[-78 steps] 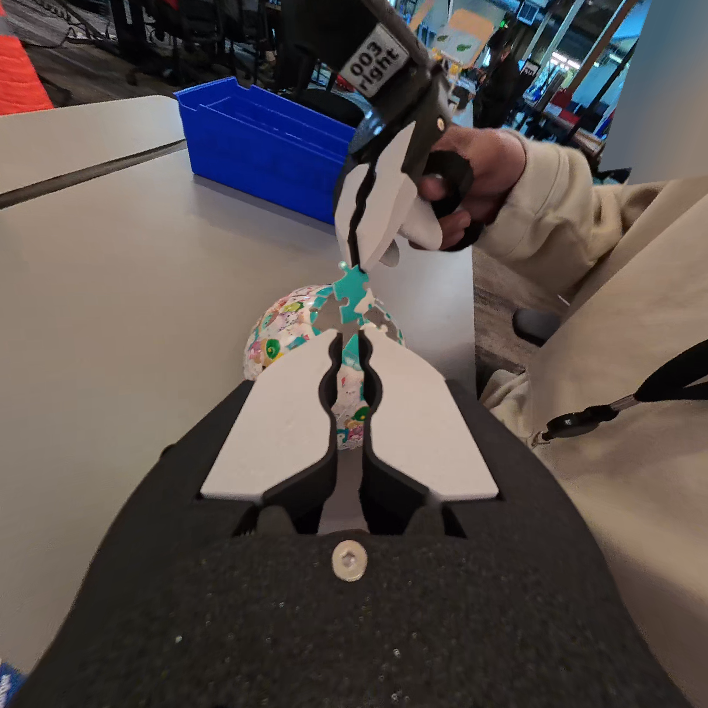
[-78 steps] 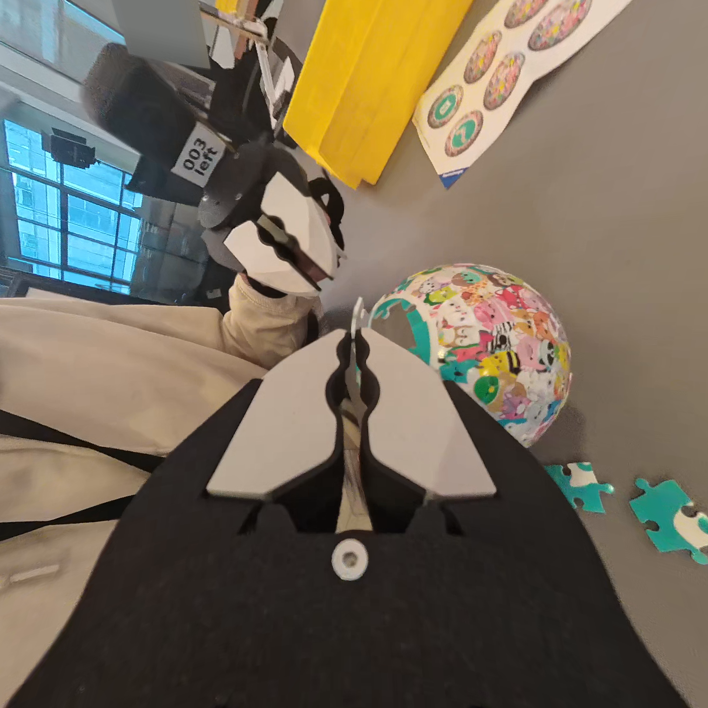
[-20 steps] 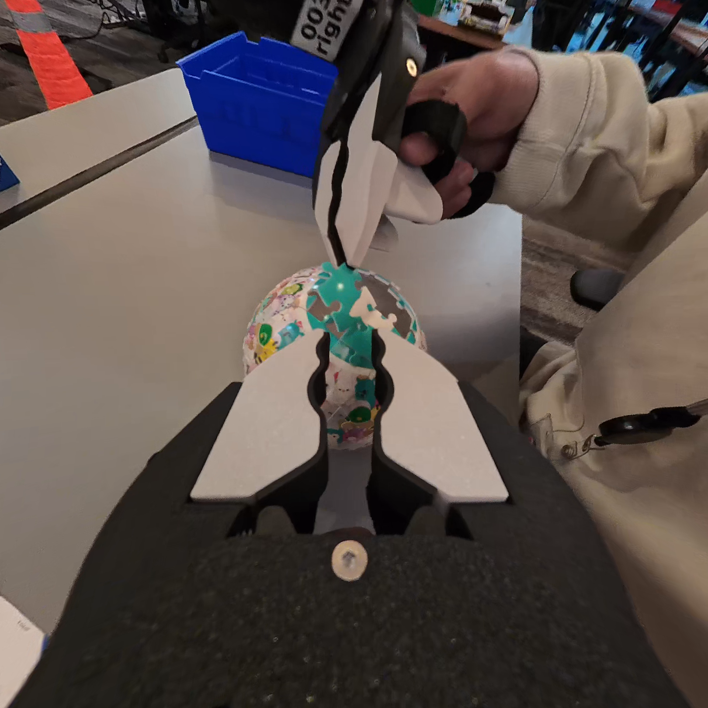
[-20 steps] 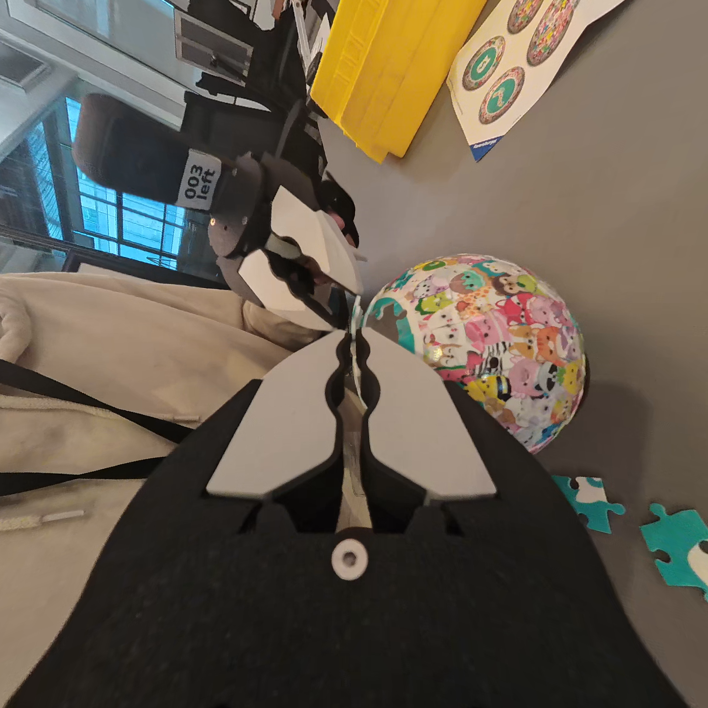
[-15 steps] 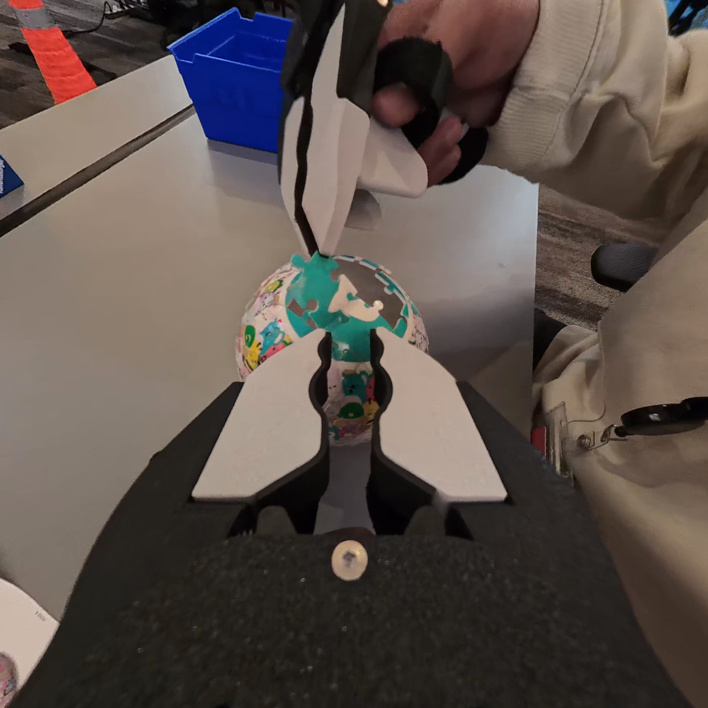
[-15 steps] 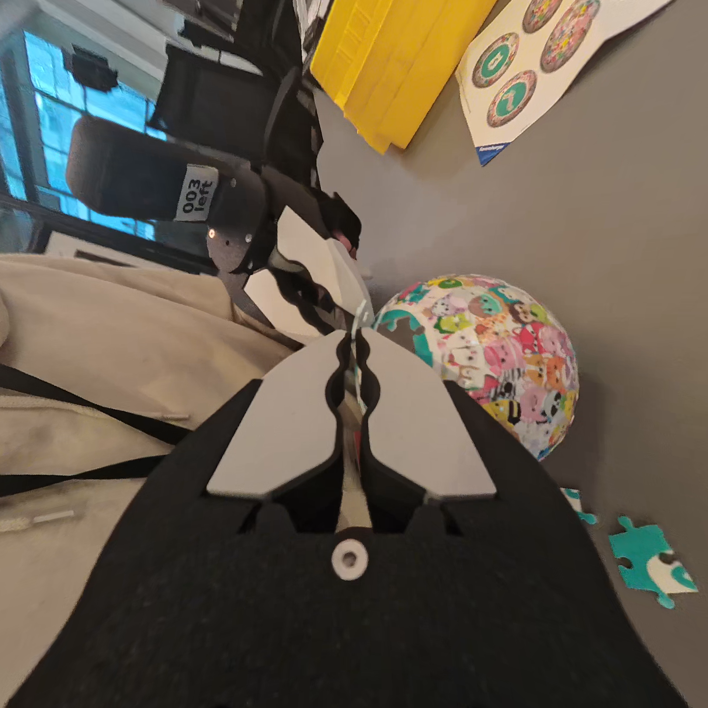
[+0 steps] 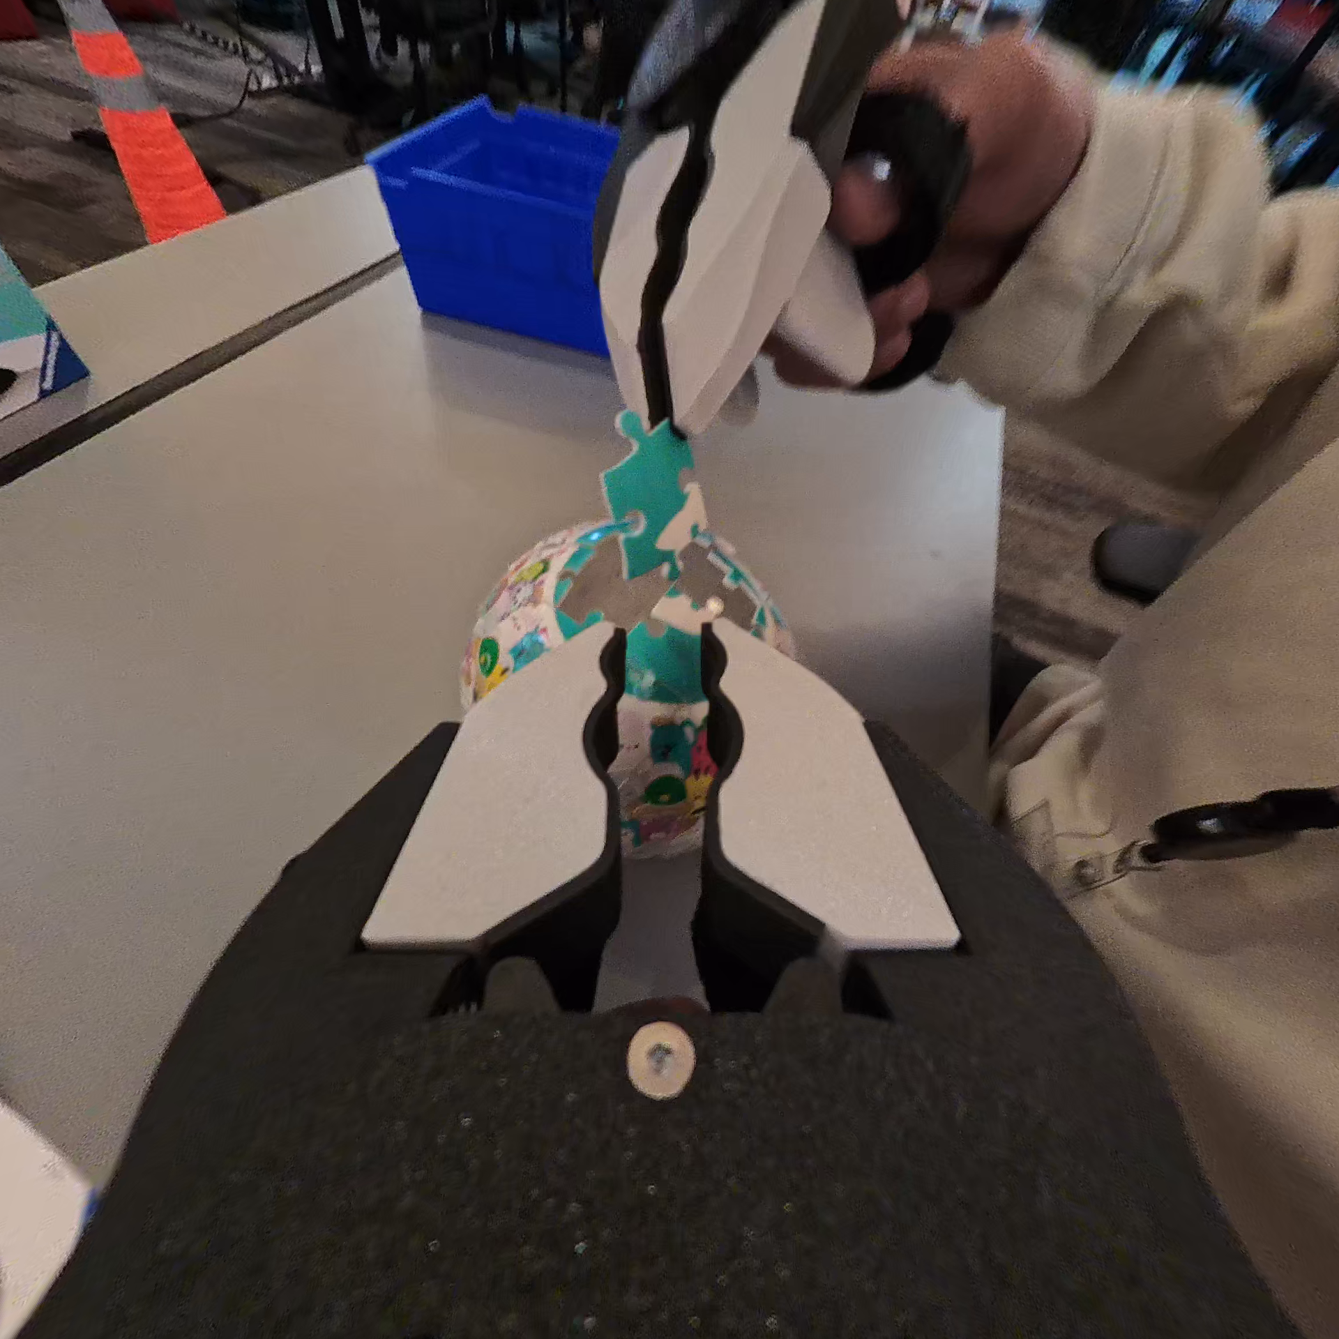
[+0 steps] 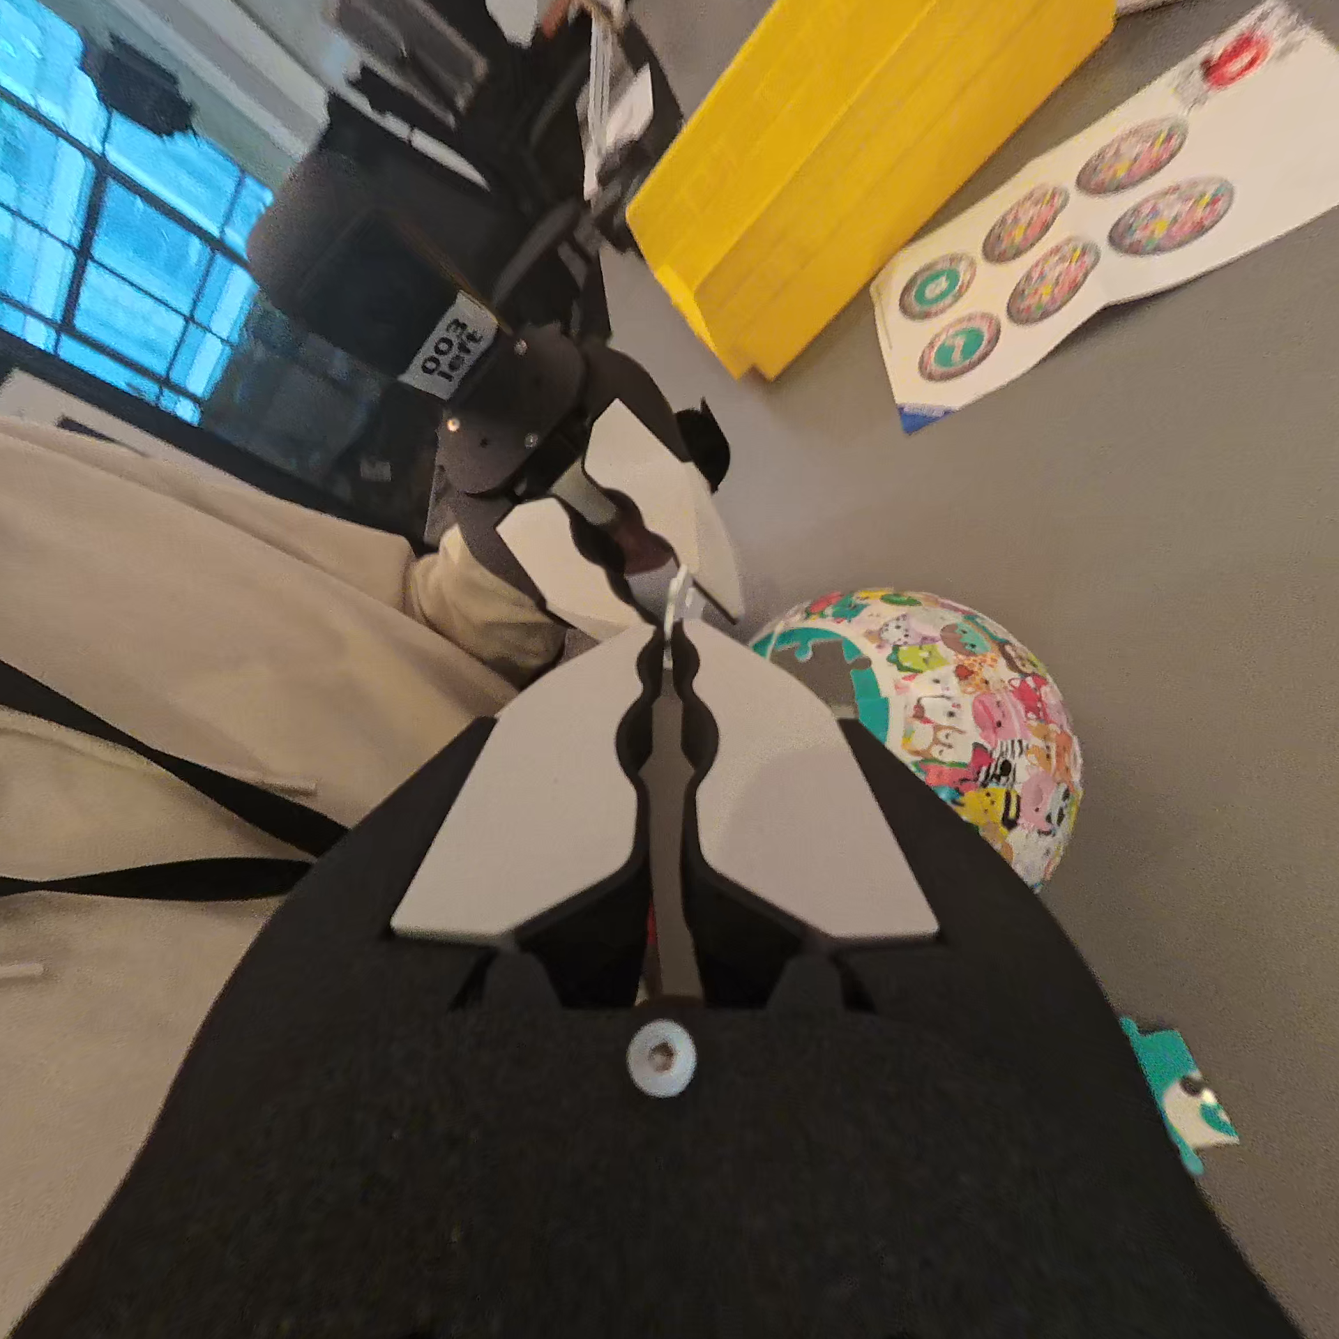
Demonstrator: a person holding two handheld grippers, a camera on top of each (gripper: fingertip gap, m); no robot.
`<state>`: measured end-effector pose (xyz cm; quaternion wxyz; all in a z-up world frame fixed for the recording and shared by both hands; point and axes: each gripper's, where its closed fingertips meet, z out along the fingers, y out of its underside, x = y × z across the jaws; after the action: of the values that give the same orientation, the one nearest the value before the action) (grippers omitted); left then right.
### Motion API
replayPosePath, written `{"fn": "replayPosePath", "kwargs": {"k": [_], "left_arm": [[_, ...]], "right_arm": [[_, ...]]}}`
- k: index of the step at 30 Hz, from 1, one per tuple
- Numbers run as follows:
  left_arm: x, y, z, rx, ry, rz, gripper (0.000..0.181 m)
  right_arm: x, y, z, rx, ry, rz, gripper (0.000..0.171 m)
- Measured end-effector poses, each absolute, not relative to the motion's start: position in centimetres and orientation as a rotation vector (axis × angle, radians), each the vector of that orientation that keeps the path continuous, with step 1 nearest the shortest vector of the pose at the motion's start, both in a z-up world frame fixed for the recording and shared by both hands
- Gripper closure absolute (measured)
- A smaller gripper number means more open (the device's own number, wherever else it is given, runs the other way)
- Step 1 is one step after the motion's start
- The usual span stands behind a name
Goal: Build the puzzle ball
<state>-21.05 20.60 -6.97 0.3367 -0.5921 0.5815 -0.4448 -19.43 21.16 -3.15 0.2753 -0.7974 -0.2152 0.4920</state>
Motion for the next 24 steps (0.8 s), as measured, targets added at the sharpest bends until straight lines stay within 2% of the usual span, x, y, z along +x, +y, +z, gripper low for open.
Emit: {"fn": "replayPosePath", "kwargs": {"k": [5, 8, 13, 22, 24], "left_arm": [[-20.8, 19.9, -3.2, -1.472, 1.352, -1.428, 0.157], [-20.8, 20.0, -2.7, -1.456, 1.332, -1.401, 0.155], [-20.9, 19.3, -2.4, -1.451, 1.344, -1.356, 0.173], [-20.0, 18.6, -1.7, -1.459, 1.332, -1.426, 0.179], [-20.2, 18.7, -1.4, -1.462, 1.311, -1.443, 0.175]], "right_arm": [[-19.9, 20.7, -1.1, -1.899, -0.407, 1.497, 0.169], [-19.6, 20.6, -1.1, -1.782, -0.243, 1.559, 0.169], [-19.7, 18.9, -1.4, -1.665, -0.109, 1.582, 0.17], [-21.9, 16.2, -2.9, -1.649, -0.049, 1.608, 0.17], [-21.6, 16.3, -2.8, -1.639, -0.036, 1.576, 0.17]]}}
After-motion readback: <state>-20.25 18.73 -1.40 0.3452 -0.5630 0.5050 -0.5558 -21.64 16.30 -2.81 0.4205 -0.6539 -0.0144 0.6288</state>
